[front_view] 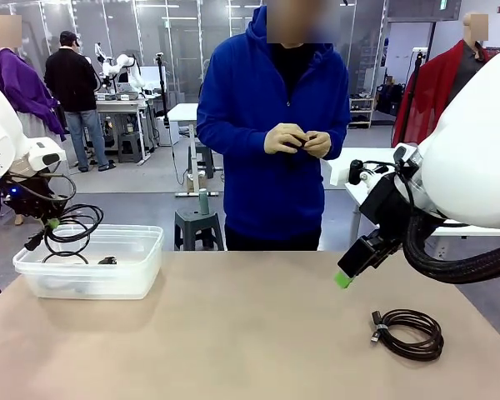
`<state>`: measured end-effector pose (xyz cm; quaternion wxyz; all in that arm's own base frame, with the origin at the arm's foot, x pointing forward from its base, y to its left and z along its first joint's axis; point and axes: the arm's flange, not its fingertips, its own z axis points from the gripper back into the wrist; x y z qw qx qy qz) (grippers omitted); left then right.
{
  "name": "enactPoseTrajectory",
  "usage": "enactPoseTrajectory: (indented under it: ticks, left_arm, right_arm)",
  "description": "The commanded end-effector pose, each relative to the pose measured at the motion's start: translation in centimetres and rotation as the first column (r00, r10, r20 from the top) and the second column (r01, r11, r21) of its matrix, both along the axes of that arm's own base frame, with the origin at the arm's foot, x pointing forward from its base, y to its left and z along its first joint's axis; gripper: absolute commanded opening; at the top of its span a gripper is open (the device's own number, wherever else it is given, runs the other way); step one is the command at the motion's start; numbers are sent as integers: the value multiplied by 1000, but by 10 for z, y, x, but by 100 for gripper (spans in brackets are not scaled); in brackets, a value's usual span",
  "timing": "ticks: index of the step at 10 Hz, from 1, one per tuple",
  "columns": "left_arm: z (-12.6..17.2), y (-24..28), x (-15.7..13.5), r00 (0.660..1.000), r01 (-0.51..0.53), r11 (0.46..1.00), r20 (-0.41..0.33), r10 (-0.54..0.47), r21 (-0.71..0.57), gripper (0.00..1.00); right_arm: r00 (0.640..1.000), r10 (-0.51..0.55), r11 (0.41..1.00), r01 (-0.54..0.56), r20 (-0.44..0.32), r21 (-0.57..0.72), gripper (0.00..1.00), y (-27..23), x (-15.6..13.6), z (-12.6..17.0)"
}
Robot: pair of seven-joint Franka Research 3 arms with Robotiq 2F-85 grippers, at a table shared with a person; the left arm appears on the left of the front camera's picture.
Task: Organize and store the cables.
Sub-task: Place the Power Cable into the Organizing box.
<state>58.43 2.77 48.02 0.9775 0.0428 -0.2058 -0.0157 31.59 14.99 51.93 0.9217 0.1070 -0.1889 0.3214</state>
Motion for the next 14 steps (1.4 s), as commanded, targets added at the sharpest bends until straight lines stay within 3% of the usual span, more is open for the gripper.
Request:
enactPoseTrajectory:
  ticks: [1,8,12,13,14]
  left_arm:
    - [2,9,20,999,20,999,-49,-21,-26,16]
    - [-69,18,61,991,41,998,-126,-46,-43,16]
    - [-80,12,63,987,50,998,-150,-56,-42,16]
    - [-77,11,61,988,41,999,-149,-46,-34,30]
    - [-76,9,60,988,45,998,-147,-49,-33,33]
  right_arm:
    - [1000,-4,1000,4,2,2,100,0,1,-1]
    - [1000,-4,1000,4,2,2,100,0,1,-1]
    - [1000,-4,1000,4,2,2,100,0,1,-1]
    - [1000,-4,1000,4,2,2,100,0,1,-1]
    - [1000,-4,1000,4,2,2,100,0,1,-1]
